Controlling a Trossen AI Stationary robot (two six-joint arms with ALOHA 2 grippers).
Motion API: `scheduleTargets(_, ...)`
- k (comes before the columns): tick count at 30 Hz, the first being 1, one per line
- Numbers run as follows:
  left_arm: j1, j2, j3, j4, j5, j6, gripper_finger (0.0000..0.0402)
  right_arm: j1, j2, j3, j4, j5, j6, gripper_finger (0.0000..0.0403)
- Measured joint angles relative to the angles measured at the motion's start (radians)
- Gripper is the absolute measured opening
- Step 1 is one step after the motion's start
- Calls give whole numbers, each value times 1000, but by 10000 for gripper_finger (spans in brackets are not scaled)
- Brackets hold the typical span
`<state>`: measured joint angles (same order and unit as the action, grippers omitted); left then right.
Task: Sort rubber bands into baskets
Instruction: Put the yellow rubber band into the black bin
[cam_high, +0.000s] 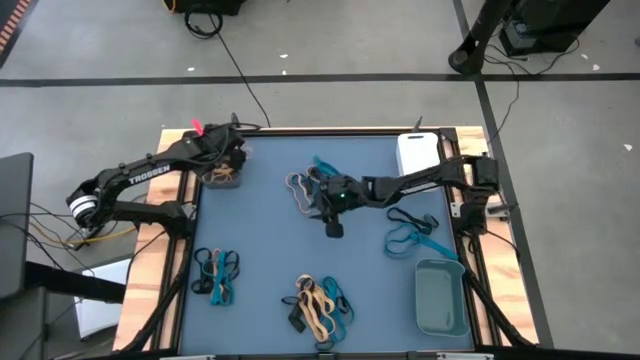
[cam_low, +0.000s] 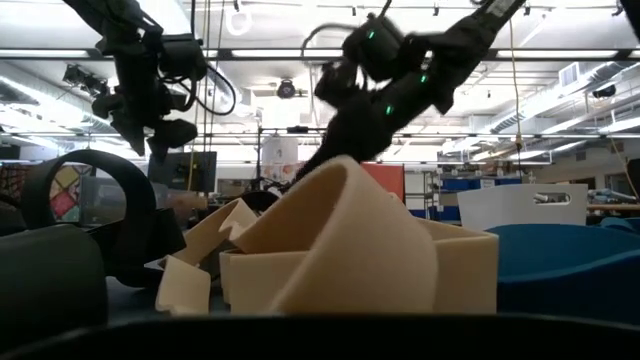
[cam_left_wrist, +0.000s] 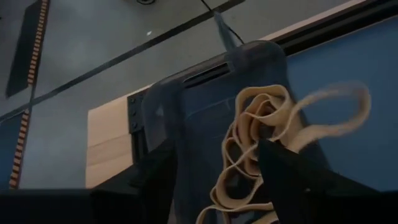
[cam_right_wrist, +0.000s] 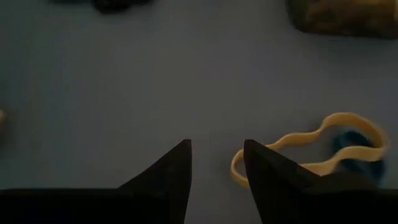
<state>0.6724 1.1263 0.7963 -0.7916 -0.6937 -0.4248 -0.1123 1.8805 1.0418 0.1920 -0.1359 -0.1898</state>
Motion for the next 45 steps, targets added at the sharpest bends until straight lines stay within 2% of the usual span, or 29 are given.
scheduleTargets(7,-56,-2,0,129,10,73,224,-13,158,136,-81,9,-4,157)
scheduleTargets(15,-66,59,0,185,73,103,224,-23,242,232,-191,48,-1,157)
scheduleTargets(18,-66,127,0,206,81,127,224,-22,242,237,-208,61,4,157)
scheduleTargets(22,-52,217,0,277,130,260,224,-21,231,236,-234,61,11,155)
scheduleTargets(28,-30,295,33,277,155,297,223,-21,221,235,-258,64,11,140)
scheduleTargets(36,-32,386,60,262,141,395,207,-29,221,234,-256,61,11,126)
scheduleTargets(45,-33,462,59,282,59,531,182,-29,221,234,-250,64,11,125)
